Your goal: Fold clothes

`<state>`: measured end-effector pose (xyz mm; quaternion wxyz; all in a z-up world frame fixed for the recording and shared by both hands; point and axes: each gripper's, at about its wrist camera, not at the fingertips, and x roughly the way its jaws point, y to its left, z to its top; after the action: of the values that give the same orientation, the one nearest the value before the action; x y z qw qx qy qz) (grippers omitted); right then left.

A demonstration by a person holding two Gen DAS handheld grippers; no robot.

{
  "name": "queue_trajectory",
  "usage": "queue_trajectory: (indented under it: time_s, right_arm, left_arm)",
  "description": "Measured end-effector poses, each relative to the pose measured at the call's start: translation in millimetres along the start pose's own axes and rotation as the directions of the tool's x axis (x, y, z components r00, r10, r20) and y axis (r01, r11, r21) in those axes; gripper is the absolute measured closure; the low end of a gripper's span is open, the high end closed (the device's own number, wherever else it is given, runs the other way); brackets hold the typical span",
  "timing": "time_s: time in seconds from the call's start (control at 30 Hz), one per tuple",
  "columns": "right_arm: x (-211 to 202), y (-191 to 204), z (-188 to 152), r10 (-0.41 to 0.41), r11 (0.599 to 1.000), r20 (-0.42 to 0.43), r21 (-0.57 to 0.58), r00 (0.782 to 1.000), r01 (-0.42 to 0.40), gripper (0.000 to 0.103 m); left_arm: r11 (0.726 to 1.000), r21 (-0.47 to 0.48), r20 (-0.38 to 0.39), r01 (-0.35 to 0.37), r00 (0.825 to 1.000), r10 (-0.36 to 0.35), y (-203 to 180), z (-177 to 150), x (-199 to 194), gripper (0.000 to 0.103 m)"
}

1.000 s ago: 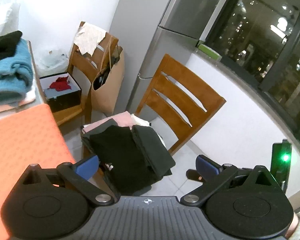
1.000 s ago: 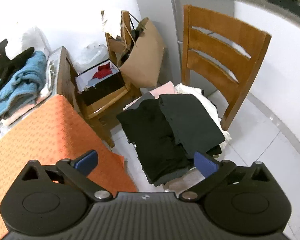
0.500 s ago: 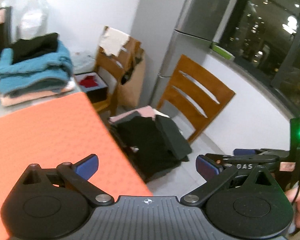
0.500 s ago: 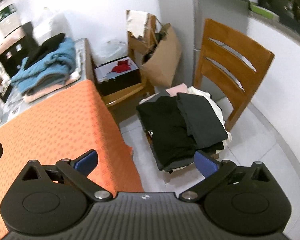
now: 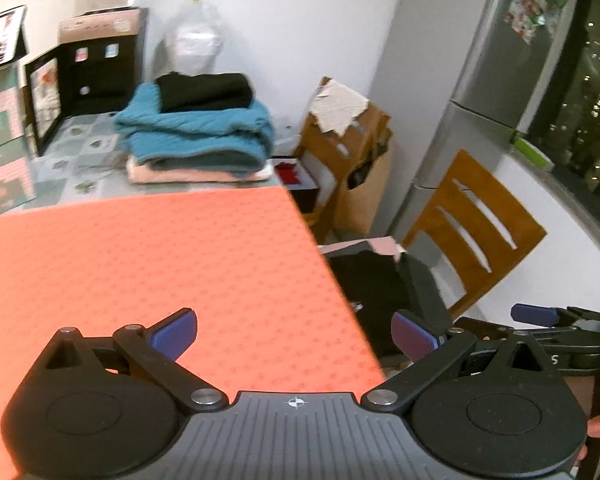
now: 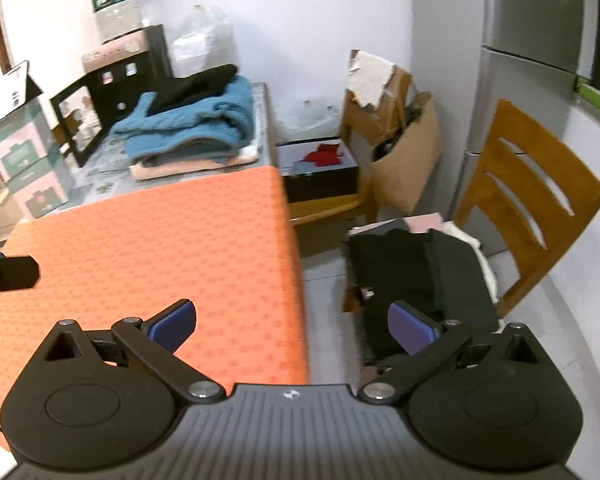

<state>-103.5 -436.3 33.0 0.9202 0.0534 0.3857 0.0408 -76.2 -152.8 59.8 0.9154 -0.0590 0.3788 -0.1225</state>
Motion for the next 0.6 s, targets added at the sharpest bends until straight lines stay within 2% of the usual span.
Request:
queue_trajectory:
  time_s: [0.17, 0.3, 0.43, 0.6]
  right_arm:
    - [6.8, 54.6, -2.8, 0.016, 1.0, -0.007, -0.008, 1.0, -0.016, 0.0]
    - [13.5, 96.7, -3.3, 0.024, 0.999, 0.007, 0.025, 1.0, -0.024, 0.0]
    - [22.0, 132.5, -2.6, -0.026, 0.998, 0.024, 0.062, 0.999, 0.024, 0.0]
    - [28.5, 158.5, -10.9, -0.137, 0.984, 0.034, 0.122, 0.99, 0.132, 0.0]
  left_arm:
    - [0.999, 0.01, -0.032, -0.04, 0.999, 0.04, 41.9, -2.4, -5.4, 0.0]
    - [0.997, 0.044, -0.03, -0.06, 0.998, 0.061, 76.4, -0.9, -12.1, 0.0]
    - [0.996, 0.073, -0.034, -0.051, 0.998, 0.053, 105.4, 3.0, -12.4, 0.0]
    - [0.993, 0.115, -0.044, -0.017, 0.999, 0.022, 122.5, 7.0, -7.1, 0.0]
